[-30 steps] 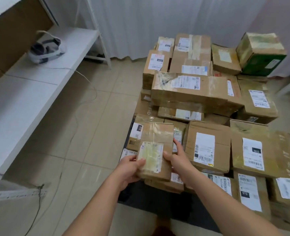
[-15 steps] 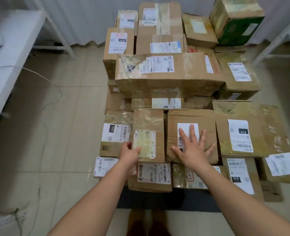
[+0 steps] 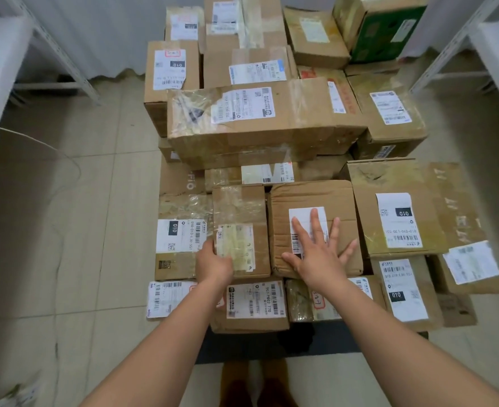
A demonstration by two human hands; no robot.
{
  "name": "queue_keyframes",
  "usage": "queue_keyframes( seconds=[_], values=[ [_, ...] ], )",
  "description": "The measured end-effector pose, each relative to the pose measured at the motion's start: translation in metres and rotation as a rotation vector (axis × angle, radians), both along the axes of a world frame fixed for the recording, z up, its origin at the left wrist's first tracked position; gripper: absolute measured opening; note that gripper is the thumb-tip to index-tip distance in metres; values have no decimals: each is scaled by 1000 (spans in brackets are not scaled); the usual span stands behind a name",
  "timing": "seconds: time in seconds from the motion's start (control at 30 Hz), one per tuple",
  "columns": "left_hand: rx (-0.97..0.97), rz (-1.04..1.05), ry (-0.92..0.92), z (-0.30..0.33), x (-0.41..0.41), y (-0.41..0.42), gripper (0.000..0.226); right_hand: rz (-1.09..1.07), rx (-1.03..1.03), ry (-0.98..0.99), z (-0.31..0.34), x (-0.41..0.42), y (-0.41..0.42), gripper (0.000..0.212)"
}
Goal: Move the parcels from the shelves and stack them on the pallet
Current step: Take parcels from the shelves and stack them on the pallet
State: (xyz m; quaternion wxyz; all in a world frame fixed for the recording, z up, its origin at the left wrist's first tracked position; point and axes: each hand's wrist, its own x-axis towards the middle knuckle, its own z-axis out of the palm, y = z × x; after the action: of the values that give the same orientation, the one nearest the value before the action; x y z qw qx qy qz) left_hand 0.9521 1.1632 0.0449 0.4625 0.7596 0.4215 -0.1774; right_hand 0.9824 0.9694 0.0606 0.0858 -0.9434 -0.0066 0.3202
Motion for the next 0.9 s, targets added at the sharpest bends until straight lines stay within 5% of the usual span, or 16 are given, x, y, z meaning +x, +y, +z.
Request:
queue_keyframes(
  seconds=[0.6,0.9],
  values=[
    [-48,-106,89,36,1,12,63,11,50,153,27,17,-1,88],
    [-136,-87,75,125,12,28,24,-250,202,43,95,9,-8,73]
  ],
)
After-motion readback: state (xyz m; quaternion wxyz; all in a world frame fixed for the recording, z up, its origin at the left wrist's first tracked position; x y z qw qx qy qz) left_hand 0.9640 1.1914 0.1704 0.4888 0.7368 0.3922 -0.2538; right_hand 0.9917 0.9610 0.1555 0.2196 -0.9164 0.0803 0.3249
